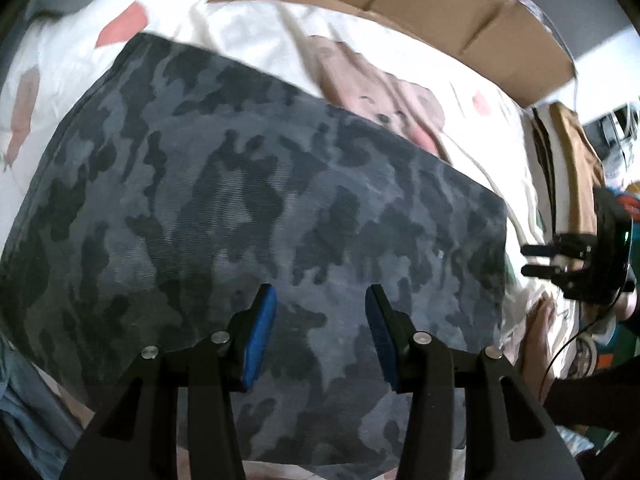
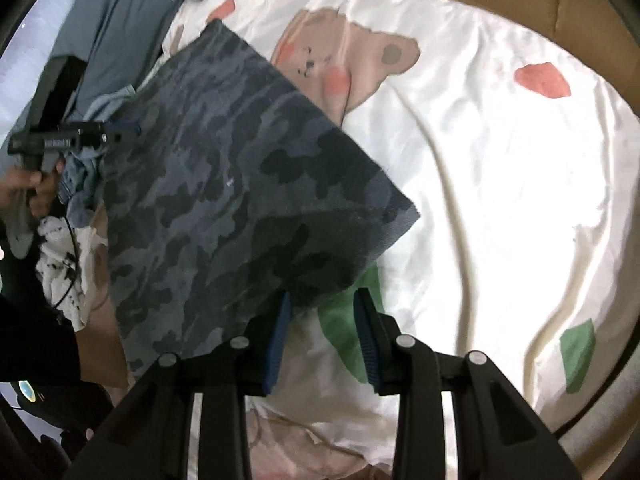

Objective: Fold clothes

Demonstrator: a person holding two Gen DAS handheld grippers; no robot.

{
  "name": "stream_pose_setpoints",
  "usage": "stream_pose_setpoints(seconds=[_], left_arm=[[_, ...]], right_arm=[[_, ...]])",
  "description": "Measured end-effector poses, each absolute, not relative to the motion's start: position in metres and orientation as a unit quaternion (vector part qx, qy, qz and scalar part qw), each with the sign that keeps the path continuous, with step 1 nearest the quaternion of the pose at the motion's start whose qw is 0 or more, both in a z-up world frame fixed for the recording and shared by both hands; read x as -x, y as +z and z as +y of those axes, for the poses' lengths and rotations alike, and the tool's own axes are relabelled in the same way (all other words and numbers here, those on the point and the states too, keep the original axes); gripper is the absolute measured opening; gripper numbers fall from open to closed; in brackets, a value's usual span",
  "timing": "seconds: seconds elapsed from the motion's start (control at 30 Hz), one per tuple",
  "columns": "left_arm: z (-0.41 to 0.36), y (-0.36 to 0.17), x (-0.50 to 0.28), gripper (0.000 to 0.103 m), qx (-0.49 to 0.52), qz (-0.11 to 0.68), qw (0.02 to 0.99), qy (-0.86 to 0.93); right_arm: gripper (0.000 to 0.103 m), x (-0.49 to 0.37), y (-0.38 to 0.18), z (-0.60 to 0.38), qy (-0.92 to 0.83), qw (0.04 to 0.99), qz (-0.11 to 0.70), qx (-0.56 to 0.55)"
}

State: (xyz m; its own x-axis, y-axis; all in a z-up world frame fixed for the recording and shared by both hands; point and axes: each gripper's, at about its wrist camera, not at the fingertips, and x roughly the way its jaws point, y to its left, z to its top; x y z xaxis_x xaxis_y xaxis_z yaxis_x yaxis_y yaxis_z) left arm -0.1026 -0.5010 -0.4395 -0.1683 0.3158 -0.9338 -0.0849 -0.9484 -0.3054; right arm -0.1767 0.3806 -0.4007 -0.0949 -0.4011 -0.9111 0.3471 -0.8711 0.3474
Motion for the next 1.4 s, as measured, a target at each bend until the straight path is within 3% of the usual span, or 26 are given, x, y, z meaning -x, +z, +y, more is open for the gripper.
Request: stream_pose_setpoints(seconds=[0.2,0.47,0.53,0.63,1.13,1.33,1.4], left_arm=[[-0.462,-0.438,0.105,0.046,0.613,-0.095,0.157,0.768],[-0.414,-0.451,0.118,0.046,0.593,-0.064,0.212,0.774],[-0.405,-0.456,0.126,0.045,0.589,-0.053,0.218,0.776],[-0.391,-0.459,0.136,0.037,0.584,-0.048,0.232,0.776],[-0.351,-0.505,0.16,0.037,0.607,0.012,0.237,0.758],[-0.355,-0.494,0.162,0.037,0.6,-0.018,0.241,0.763],[-0.359,-0.487,0.162,0.037,0.589,-0.022,0.242,0.771]], right_arm=[[0.031,0.176,-0.386,0.392,-0.769,0.238,-0.063,-0.59],[0.015,0.196,-0.4,0.369,-0.763,0.239,-0.044,-0.599],[0.014,0.197,-0.402,0.369,-0.765,0.237,-0.036,-0.598],[0.014,0.199,-0.404,0.369,-0.768,0.235,-0.024,-0.596],[0.014,0.212,-0.401,0.377,-0.78,0.23,-0.015,-0.581],[0.013,0.218,-0.414,0.363,-0.774,0.241,0.007,-0.585],[0.008,0.221,-0.418,0.365,-0.773,0.239,0.014,-0.588]])
